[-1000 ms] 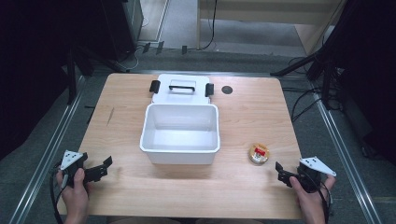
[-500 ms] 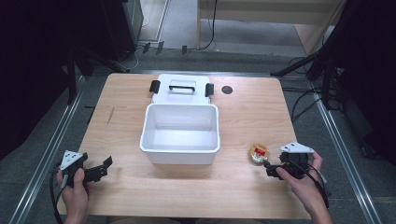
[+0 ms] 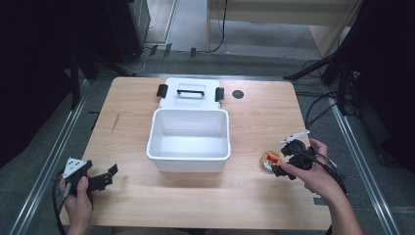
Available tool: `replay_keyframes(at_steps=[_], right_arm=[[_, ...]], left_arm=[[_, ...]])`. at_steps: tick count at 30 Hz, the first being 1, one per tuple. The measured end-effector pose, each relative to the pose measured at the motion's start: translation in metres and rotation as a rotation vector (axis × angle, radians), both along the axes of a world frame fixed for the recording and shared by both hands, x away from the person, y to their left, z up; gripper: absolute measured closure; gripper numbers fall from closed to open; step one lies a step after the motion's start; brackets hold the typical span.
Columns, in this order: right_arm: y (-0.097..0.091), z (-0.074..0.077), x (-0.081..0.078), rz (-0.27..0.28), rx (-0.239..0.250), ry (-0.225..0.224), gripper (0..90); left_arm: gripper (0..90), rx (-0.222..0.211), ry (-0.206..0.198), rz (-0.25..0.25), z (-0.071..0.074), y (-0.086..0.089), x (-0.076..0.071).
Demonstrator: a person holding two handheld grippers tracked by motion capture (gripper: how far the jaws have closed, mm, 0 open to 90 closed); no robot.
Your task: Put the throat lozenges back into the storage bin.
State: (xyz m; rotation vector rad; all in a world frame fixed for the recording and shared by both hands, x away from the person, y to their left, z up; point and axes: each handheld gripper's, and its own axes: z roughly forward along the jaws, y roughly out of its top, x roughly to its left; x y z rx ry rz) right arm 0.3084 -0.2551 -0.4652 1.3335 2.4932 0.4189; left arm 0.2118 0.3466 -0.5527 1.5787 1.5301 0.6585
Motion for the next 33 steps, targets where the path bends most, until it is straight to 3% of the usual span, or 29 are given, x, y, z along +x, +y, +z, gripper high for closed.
replay_keyframes(at_steps=[7,14,22,33], right_arm=[[0.016,0.003,0.016,0.048,-0.049,0.123,7.6],[0.030,-0.004,0.030,0.043,-0.096,0.220,6.4],[0.037,-0.017,0.049,-0.052,-0.094,0.280,2.5],[0.044,-0.028,0.059,-0.100,-0.111,0.319,5.9]], left_arm=[[0.0,-0.007,0.000,-0.002,0.000,0.000,0.001],[0.0,-0.011,0.003,-0.004,0.000,0.000,0.001],[0.0,-0.008,0.008,-0.007,0.000,0.001,0.001],[0.0,-0.008,0.010,-0.006,0.000,0.001,0.001]])
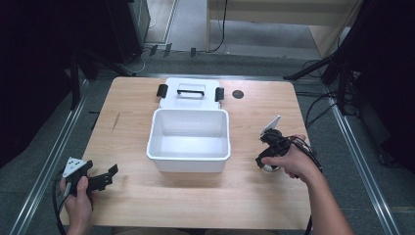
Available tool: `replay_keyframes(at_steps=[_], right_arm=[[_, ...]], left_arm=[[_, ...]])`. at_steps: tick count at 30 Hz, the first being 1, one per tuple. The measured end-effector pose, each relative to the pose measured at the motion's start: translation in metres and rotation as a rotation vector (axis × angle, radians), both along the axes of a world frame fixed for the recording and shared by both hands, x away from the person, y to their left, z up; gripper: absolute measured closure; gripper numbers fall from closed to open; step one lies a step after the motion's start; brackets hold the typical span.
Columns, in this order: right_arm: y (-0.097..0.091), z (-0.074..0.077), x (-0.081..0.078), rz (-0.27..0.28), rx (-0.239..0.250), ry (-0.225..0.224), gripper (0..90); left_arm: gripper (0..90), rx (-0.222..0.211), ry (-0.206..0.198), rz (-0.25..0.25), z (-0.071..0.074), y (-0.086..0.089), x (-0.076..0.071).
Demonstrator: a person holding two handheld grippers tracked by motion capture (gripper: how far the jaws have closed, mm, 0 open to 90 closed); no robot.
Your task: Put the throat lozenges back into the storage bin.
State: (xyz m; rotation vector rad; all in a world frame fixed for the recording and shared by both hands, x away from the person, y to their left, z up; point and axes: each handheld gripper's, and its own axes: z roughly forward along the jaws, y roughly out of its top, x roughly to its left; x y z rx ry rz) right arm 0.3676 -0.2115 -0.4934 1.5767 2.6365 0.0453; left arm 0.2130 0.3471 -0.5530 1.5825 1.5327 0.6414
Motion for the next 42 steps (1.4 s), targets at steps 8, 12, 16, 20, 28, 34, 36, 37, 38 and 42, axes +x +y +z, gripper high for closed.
replay_keyframes(at_steps=[8,12,16,20,28,34,36,37,38,42], right_arm=[[-0.003,-0.010,0.003,-0.038,-0.017,0.024,13.1],[-0.003,-0.012,0.002,-0.017,-0.020,0.030,19.5],[-0.003,-0.010,0.000,-0.007,-0.007,0.027,20.1],[-0.004,-0.004,0.000,0.007,-0.002,0.006,20.2],[-0.001,0.017,0.000,0.057,0.020,-0.014,20.2],[0.005,0.033,0.001,0.099,0.036,-0.029,20.2],[0.006,0.036,0.001,0.115,0.035,-0.039,20.2],[0.009,0.041,0.001,0.145,0.030,-0.047,20.2],[0.010,0.043,0.001,0.155,0.027,-0.049,20.2],[0.015,0.053,0.002,0.192,0.027,-0.051,20.2]], left_arm=[[0.0,0.001,0.002,-0.002,0.000,0.000,0.000],[0.0,0.001,0.003,-0.002,0.000,0.000,0.000],[0.0,0.000,0.004,-0.003,0.000,0.000,0.000],[0.0,0.001,0.004,-0.003,0.000,0.000,0.000],[0.0,-0.001,0.004,-0.003,0.000,0.000,0.000],[0.0,0.000,0.004,-0.003,0.000,0.000,0.000],[0.0,-0.001,0.004,-0.003,0.000,0.000,0.000],[0.0,0.000,0.004,-0.003,0.000,0.000,0.000],[0.0,-0.001,0.004,-0.003,0.000,0.000,0.000],[0.0,-0.001,0.003,-0.004,0.000,0.000,0.000]])
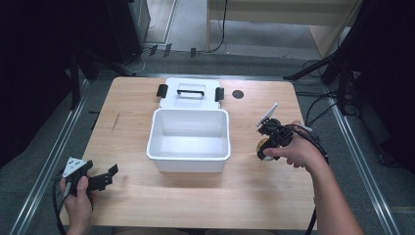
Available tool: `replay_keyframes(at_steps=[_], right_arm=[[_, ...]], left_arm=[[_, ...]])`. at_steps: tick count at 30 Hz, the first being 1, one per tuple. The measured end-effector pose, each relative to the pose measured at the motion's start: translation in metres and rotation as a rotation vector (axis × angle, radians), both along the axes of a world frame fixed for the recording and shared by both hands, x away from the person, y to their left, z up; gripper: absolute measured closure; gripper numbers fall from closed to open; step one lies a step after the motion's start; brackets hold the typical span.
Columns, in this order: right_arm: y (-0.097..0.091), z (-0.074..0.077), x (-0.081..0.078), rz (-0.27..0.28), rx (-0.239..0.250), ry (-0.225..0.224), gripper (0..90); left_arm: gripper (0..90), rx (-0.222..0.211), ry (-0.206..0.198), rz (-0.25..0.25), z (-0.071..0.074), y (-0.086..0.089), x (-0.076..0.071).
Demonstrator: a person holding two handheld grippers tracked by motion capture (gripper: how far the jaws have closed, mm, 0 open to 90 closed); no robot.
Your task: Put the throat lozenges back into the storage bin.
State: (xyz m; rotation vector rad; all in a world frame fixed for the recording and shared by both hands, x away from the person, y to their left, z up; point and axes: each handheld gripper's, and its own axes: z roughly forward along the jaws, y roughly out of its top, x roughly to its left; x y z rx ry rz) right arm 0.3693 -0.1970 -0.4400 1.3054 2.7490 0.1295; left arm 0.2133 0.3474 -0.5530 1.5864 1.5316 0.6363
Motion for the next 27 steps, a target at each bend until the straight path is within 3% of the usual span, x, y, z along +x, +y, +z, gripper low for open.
replay_keyframes(at_steps=[13,27], right_arm=[[0.012,0.032,0.002,0.061,0.022,-0.023,20.3],[0.038,0.069,0.006,0.121,0.022,-0.039,20.3]], left_arm=[[0.0,-0.001,0.000,0.000,0.000,0.000,0.000],[0.0,-0.002,0.000,-0.001,0.000,0.000,0.000]])
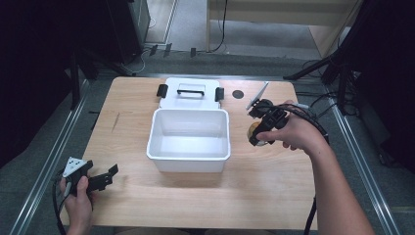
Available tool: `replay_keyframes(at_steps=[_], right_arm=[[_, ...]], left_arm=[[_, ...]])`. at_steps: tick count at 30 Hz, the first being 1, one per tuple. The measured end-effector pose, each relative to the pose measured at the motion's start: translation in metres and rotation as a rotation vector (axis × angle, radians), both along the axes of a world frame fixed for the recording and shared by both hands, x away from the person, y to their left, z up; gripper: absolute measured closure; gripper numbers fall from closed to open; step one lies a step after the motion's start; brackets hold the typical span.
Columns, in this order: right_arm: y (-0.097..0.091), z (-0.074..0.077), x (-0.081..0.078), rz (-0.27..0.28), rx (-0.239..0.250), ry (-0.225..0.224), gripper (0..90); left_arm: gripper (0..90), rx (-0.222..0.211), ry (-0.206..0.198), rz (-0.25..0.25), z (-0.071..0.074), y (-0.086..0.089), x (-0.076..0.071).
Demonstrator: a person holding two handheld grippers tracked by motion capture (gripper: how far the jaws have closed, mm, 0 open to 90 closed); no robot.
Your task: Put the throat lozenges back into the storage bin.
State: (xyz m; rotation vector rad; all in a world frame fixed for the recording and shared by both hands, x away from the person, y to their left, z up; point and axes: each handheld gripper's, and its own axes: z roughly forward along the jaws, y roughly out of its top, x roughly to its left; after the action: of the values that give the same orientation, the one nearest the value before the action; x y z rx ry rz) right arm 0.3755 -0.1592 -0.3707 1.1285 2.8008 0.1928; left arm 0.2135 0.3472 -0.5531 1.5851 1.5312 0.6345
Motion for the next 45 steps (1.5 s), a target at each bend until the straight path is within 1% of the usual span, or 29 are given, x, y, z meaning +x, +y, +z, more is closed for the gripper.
replay_keyframes(at_steps=[4,18,23,29,33,36,37,38,40,45], right_arm=[[0.012,0.006,0.001,0.017,0.000,0.001,20.3],[0.056,0.014,0.004,0.097,-0.008,0.006,20.3],[0.068,0.016,0.006,0.114,-0.008,0.005,20.3],[0.082,0.015,0.006,0.143,-0.011,0.004,20.3],[0.089,0.015,0.007,0.150,-0.015,0.007,20.3],[0.095,0.015,0.007,0.174,-0.017,-0.001,20.3],[0.095,0.015,0.007,0.174,-0.017,-0.001,20.3],[0.100,0.013,0.007,0.185,-0.017,-0.003,20.3],[0.103,0.012,0.007,0.193,-0.027,-0.009,20.2],[0.114,0.007,0.005,0.239,-0.035,-0.012,20.2]], left_arm=[[0.0,-0.002,-0.002,0.002,0.000,0.000,0.000],[0.0,-0.003,0.000,0.000,0.000,0.000,0.000],[0.0,-0.007,-0.001,0.000,0.000,0.000,0.000],[0.0,-0.007,0.000,-0.003,0.000,0.001,0.000],[0.0,-0.010,-0.003,-0.001,0.000,0.001,0.000],[0.0,-0.014,-0.005,0.000,0.000,0.001,0.000],[0.0,-0.014,-0.005,0.000,0.000,0.001,0.000],[0.0,-0.013,-0.005,0.000,0.000,0.001,0.000],[0.0,-0.013,-0.006,0.000,0.000,0.001,0.000],[0.0,-0.015,-0.007,-0.002,0.000,0.001,0.000]])
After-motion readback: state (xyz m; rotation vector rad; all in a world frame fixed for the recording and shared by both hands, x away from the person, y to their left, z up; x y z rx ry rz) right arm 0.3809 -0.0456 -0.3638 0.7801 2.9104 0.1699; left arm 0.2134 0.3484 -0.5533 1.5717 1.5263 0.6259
